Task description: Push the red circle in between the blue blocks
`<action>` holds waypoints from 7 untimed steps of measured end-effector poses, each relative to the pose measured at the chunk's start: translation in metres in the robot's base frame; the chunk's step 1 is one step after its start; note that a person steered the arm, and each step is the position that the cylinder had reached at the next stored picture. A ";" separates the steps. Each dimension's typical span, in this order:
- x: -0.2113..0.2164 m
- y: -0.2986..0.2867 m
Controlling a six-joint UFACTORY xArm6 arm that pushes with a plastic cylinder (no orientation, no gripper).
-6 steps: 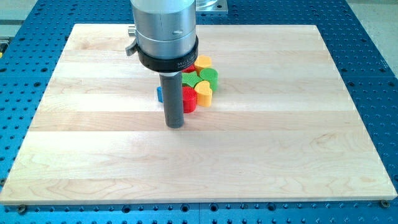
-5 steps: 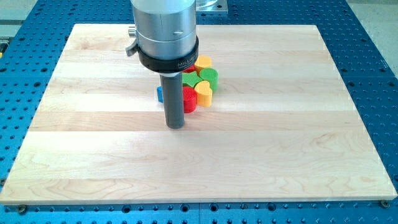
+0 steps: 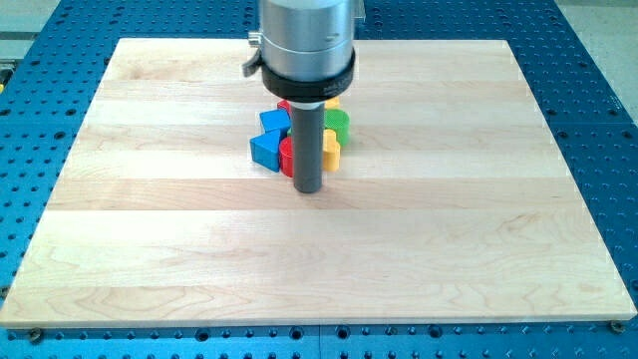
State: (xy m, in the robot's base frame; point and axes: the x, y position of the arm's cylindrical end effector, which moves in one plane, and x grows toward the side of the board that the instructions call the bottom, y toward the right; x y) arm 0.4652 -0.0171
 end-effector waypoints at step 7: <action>-0.122 -0.047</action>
State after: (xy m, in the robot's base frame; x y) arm 0.3435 -0.0644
